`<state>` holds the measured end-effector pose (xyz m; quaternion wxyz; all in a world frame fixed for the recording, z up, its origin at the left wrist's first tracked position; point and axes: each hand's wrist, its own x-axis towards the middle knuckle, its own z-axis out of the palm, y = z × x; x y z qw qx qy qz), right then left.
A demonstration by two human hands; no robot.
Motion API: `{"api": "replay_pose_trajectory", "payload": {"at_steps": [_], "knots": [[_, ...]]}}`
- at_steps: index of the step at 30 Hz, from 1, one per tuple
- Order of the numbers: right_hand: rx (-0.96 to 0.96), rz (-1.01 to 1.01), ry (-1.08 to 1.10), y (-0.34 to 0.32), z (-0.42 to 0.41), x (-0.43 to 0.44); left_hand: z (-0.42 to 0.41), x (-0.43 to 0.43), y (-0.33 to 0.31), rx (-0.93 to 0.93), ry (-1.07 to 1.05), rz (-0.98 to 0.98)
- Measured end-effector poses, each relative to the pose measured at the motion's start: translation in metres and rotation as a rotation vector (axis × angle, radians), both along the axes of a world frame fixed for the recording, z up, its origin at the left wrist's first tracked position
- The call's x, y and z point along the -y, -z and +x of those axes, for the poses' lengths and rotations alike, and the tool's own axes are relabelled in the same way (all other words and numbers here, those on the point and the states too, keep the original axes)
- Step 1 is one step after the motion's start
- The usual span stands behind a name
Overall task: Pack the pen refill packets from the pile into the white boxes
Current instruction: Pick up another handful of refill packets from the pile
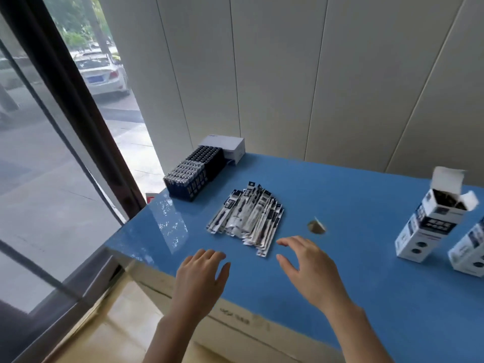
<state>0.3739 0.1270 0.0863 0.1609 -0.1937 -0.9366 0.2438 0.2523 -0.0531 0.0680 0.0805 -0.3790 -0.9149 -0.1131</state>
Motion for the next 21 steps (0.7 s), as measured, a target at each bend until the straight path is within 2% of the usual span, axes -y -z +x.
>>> {"api": "replay_pose_trajectory", "payload": {"at_steps": [4, 8, 21], "knots": [[0.028, -0.047, 0.059, 0.008, -0.024, 0.033, -0.025, 0.032, 0.002, -0.005, 0.052, -0.027], [0.079, -0.088, 0.137, 0.016, -0.041, 0.038, -0.044, 0.036, 0.003, 0.071, 0.090, -0.022], [0.292, -0.264, 0.496, 0.067, -0.124, -0.021, -0.136, -0.035, 0.029, 0.107, 0.109, -0.014]]}}
